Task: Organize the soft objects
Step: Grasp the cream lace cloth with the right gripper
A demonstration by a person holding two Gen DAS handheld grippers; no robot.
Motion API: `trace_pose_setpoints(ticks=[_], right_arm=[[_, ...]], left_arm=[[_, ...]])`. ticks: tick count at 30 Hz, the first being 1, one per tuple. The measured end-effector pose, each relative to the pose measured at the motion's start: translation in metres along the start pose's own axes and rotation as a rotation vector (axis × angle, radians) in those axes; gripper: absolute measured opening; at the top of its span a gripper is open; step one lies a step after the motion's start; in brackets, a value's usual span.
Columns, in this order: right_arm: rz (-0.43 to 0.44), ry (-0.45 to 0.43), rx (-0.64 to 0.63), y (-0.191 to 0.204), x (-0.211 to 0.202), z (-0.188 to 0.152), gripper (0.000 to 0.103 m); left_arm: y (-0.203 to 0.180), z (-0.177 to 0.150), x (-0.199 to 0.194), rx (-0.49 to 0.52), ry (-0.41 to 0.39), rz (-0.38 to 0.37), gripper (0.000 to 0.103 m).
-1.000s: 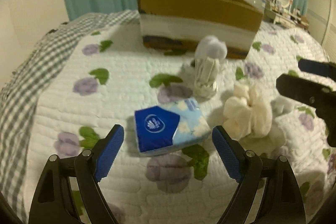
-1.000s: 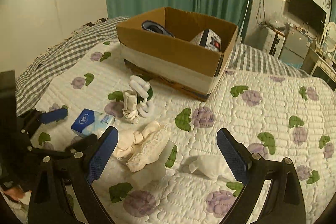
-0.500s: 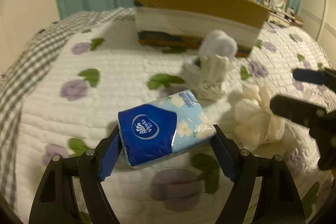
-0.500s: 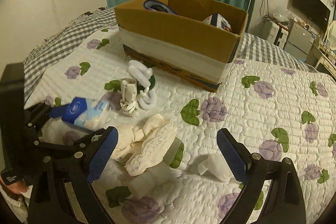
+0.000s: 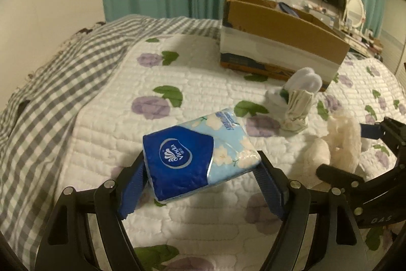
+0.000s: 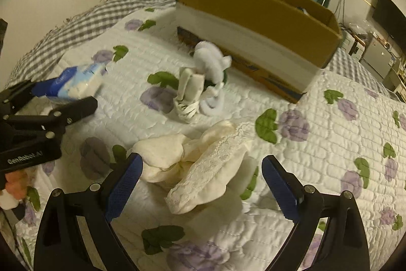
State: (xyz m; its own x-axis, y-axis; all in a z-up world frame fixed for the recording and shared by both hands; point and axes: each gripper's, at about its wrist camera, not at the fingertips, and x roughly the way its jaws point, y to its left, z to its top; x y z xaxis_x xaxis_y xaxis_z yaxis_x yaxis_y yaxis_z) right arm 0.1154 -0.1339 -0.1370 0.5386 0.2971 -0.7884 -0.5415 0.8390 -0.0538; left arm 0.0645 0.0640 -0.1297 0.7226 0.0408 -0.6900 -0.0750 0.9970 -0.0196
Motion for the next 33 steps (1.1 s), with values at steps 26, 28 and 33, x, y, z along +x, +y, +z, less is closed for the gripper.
trace_pose_setpoints(ticks=[26,28,33], right_arm=[[0.095,-0.152,0.033,0.010,-0.077,0.012,0.022],[0.096,-0.193,0.040,0.005,-0.100,0.019,0.022],[0.095,-0.277,0.064,-0.015,-0.148,0.035,0.022]], left_arm=[[-0.023,0.008,-0.065,0.053,-0.095,-0.030,0.079],[-0.028,0.015,-0.081,0.056,-0.120,-0.047,0.079],[-0.038,0.048,-0.111,0.075,-0.190,-0.035,0.079]])
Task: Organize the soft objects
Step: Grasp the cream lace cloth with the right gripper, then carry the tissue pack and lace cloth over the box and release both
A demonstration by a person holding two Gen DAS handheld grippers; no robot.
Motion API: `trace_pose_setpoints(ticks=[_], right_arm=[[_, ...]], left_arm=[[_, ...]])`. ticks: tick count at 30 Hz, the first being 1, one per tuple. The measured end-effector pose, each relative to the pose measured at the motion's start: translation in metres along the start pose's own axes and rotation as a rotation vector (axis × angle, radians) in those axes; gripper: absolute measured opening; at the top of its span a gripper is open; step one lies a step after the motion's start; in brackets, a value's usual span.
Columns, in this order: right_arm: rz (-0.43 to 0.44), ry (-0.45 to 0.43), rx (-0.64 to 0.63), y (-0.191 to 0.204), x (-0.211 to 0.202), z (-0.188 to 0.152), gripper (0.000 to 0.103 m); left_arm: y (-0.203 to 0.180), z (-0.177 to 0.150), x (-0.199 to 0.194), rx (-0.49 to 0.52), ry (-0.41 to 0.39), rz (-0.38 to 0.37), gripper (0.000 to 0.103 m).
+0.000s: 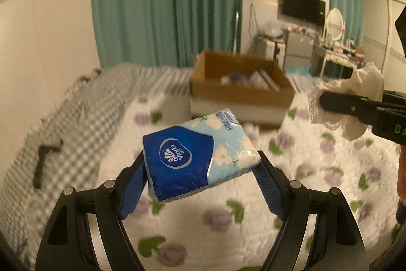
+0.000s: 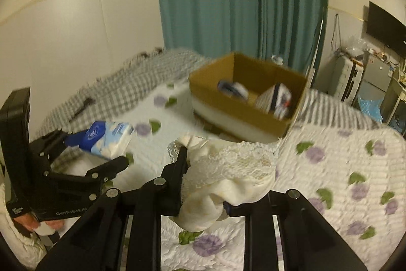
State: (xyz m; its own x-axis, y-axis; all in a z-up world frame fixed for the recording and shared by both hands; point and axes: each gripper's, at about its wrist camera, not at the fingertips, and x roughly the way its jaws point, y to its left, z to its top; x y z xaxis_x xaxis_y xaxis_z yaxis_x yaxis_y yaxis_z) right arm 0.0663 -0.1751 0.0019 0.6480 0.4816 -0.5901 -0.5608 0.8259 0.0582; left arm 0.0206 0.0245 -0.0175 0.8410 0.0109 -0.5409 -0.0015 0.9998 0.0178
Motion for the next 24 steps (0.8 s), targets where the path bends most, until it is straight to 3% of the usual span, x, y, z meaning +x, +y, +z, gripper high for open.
trace_pose_setpoints(ticks=[6,13,16,21,24], right_arm=[[-0.056,-0.082,0.004,-0.032,-0.028,0.058,0.022],[-0.072,-0.150,0.051,-0.077,-0.006,0.138,0.022],[-0.059,-0.139,0.094,-0.098,0.026,0.160,0.022],[-0.075,-0.080,0.134,-0.126,0.094,0.169,0.022],[-0.077,-0.046,0.165,-0.141,0.129,0.164,0.022]], left_arm=[[-0.013,0.079,-0.019,0.080,-0.130,-0.006,0.079],[-0.027,0.157,0.044,0.113,-0.130,-0.064,0.079],[-0.039,0.173,0.095,0.140,-0.099,-0.062,0.079],[-0.056,0.169,0.174,0.214,-0.024,-0.059,0.079],[-0.057,0.162,0.201,0.200,0.004,-0.132,0.082]])
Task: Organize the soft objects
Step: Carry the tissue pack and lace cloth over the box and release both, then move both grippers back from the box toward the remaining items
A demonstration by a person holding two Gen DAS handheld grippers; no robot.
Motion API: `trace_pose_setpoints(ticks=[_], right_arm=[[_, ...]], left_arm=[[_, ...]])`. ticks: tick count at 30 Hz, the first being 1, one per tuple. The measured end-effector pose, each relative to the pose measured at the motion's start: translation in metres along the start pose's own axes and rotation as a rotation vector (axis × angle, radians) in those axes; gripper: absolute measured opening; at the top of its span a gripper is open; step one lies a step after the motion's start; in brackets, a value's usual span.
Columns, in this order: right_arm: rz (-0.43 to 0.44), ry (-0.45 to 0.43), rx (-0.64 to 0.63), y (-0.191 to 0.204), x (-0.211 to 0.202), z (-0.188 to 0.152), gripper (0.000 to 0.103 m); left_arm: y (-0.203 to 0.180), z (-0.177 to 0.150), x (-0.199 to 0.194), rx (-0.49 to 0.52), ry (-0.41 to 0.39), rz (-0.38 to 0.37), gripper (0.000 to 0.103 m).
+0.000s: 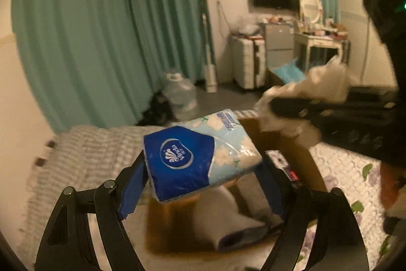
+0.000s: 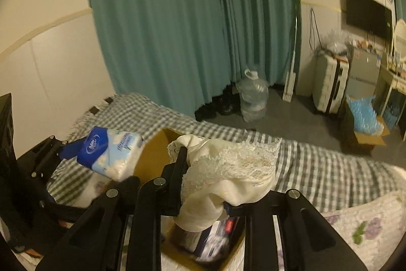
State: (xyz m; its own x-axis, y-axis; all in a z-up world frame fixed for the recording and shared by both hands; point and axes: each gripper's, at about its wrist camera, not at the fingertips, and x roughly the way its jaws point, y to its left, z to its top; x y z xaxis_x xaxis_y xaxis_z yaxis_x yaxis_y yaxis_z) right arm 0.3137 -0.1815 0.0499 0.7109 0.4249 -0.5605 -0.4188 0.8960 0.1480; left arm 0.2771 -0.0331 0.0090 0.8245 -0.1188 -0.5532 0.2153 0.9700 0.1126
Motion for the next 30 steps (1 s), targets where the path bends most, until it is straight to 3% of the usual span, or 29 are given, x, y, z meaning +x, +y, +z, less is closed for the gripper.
trace_pose_setpoints(ticks=[3,5,6,7,13,18,24,30], right_arm=[[-0.009,0.041,-0.002,-0.008,0.032,-0.007,0.023],[-0.034,0.056,-0.011,-0.013,0.047,-0.011,0.043],[-0.052,0.059,-0.006,-0.016,0.054,-0.012,0.069],[-0.062,0.053,0.003,-0.019,0.055,-0.014,0.080],[-0.076,0.027,0.039,-0.029,0.044,-0.010,0.080],[-0.094,-0.009,0.032,-0.028,0.001,-0.003,0.083],[-0.123,-0.091,0.004,-0.018,-0.083,0.018,0.088],[-0.157,-0.179,-0.052,0.000,-0.191,0.034,0.096]], left_arm=[[0.003,-0.006,0.018,-0.023,0.021,0.037,0.083],[0.007,-0.010,0.030,-0.035,0.043,0.072,0.083],[0.008,-0.012,0.033,-0.044,0.052,0.075,0.083],[0.010,-0.014,0.035,-0.055,0.058,0.084,0.083],[0.005,-0.011,0.011,-0.027,0.026,0.087,0.084],[-0.001,0.011,-0.026,-0.003,-0.020,0.092,0.084],[-0.009,0.041,-0.106,-0.006,-0.116,0.100,0.084],[-0.020,0.057,-0.213,-0.041,-0.270,0.217,0.088]])
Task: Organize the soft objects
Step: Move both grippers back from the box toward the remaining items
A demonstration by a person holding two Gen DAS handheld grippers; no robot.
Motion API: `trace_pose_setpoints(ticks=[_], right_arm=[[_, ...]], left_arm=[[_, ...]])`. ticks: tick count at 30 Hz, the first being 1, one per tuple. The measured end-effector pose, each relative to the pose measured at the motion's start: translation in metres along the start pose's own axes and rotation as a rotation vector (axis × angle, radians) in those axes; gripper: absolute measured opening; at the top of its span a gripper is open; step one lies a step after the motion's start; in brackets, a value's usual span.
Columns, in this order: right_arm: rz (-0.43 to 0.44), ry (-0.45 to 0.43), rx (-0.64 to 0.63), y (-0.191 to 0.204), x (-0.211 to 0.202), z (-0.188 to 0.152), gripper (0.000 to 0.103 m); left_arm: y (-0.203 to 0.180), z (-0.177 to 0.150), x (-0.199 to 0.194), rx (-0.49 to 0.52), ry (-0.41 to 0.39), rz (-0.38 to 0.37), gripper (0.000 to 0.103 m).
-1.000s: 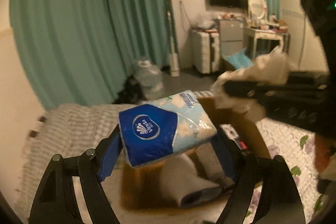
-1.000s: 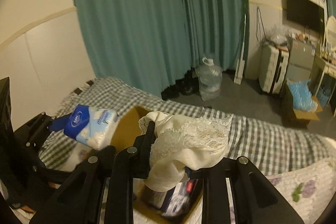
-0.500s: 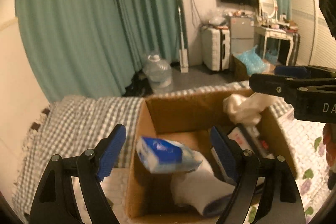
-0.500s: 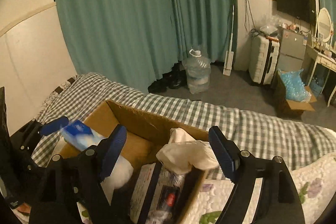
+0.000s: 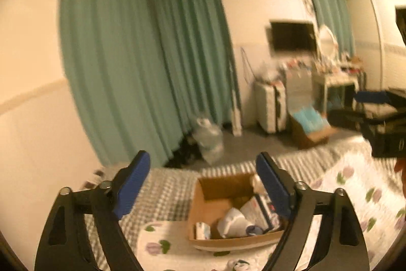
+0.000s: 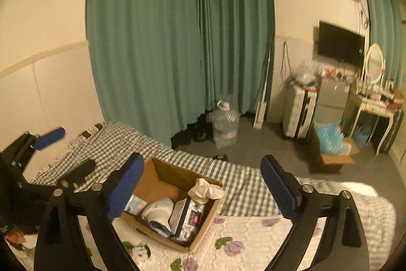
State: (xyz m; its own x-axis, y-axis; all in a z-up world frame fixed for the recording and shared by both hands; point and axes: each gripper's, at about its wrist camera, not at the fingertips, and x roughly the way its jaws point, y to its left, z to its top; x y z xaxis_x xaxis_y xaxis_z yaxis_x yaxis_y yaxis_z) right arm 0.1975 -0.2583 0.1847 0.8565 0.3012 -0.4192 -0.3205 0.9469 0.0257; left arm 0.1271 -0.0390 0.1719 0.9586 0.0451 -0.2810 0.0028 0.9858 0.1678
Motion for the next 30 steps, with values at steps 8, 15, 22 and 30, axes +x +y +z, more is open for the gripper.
trace_pose_setpoints(ticks=[8,15,22,30], right_arm=[[-0.010,-0.034,-0.093,0.010,-0.104,0.003,0.098],[0.037,0.012,-0.150,0.007,-0.123,-0.046,0.098],[0.048,0.193,-0.191,0.004,-0.058,-0.144,0.098],[0.151,0.396,-0.161,0.002,0.028,-0.244,0.098]], left_arm=[[0.021,0.015,-0.087,-0.121,-0.038,0.049,0.090],[-0.002,-0.043,-0.079,-0.117,0.094,0.090,0.090],[-0.038,-0.136,-0.035,-0.139,0.253,0.109,0.090],[-0.078,-0.229,0.005,-0.193,0.466,0.060,0.090]])
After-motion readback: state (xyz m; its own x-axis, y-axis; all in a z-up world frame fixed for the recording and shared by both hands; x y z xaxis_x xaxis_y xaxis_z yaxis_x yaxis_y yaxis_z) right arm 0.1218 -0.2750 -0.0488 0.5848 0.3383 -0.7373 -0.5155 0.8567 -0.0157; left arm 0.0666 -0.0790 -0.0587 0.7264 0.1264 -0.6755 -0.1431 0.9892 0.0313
